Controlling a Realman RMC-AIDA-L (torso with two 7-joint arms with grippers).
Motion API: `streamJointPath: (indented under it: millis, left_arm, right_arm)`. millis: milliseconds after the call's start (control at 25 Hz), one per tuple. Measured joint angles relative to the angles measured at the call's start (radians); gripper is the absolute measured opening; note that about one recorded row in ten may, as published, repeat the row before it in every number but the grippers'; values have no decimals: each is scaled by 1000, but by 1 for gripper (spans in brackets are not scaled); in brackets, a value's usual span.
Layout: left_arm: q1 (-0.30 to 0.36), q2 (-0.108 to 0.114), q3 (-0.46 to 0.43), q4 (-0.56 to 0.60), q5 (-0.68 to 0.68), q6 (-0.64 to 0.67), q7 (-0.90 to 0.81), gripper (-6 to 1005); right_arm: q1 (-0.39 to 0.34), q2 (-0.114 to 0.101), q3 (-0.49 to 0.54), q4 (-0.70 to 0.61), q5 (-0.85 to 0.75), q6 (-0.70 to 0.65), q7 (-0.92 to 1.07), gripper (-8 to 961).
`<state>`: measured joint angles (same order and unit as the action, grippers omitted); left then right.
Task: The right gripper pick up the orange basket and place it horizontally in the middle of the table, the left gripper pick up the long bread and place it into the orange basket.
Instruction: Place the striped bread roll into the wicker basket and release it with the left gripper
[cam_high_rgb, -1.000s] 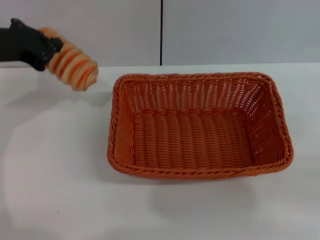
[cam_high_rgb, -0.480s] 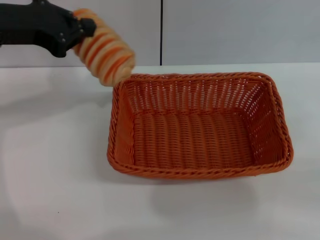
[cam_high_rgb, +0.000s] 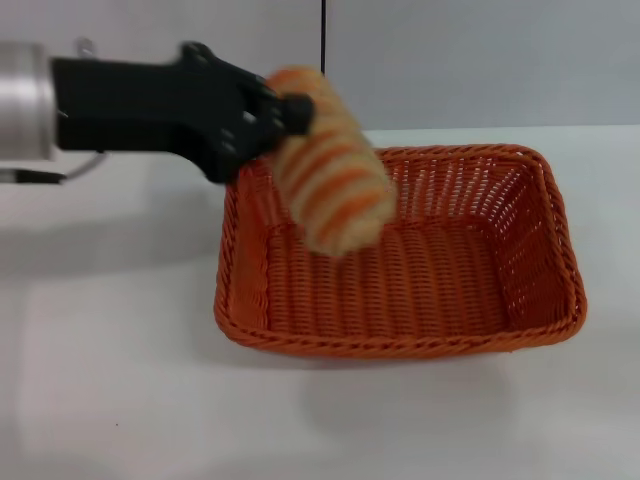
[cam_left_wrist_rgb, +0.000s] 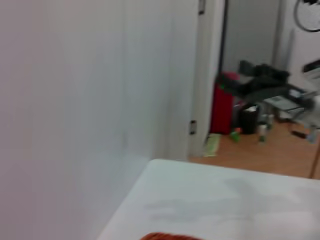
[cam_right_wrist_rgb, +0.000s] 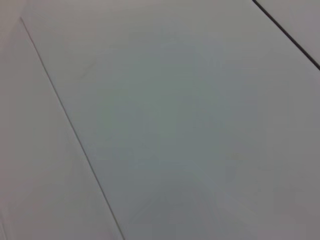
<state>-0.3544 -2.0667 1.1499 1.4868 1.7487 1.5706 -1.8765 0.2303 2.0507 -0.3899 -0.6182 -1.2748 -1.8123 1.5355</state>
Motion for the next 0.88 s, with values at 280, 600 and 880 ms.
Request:
streamJointPath:
  millis: [280, 600, 880]
  left_arm:
    - [14, -2, 212, -56, -43, -143, 49, 0]
    - [0, -4, 317, -117, -75, -282, 103, 0]
    - [-6, -4, 333, -126, -74, -345, 135, 30]
  right_arm:
    - [9, 0, -5, 13, 0, -2, -2, 621]
    - [9, 0, -14, 26, 0, -4, -19, 621]
    - [15, -8, -14, 47, 0, -4, -27, 621]
